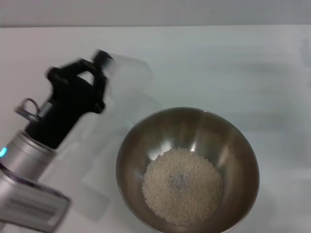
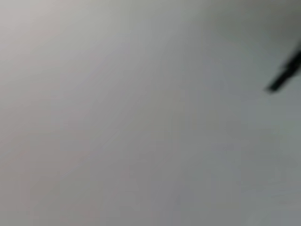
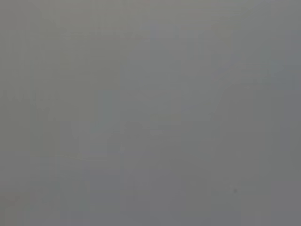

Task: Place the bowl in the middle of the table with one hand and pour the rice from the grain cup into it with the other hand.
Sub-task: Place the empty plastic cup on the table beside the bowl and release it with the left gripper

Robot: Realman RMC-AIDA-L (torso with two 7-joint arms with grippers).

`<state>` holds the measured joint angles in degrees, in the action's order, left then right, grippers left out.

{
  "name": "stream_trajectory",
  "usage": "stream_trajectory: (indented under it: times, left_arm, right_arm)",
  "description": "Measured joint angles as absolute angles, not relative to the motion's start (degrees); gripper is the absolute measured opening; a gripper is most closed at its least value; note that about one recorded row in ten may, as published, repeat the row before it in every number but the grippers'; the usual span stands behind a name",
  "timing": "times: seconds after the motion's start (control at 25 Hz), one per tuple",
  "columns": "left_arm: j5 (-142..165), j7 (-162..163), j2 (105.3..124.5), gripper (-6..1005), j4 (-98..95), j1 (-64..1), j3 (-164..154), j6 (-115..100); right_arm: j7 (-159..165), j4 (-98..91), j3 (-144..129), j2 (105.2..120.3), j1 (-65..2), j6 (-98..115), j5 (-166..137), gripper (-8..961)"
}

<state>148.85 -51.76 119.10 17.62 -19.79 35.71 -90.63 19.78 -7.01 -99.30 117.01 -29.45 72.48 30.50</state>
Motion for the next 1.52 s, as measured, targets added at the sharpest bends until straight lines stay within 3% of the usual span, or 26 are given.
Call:
stream_trajectory:
  times: [0.24,0.6,1.52]
  left_arm:
    - [144.88,-21.93,119.11,32,17.72,-18.95,43.90,-81.43]
    - [137.19,-2.22,119.09,36,18.58,-19.97,44.09,-65.52]
    - [135.43,0.17,119.05,66,17.73,-20.49,44.30,-57.32]
  right_arm:
    - [19.91,-7.63,-99.40,118.01,-28.95,72.89,30.50,593]
    - [20.09,-8.20,-99.70,118.54,-28.83,72.93,30.48,592]
    - [20.67,-8.53,-100.35,119.10,-27.49,72.96,30.10,592]
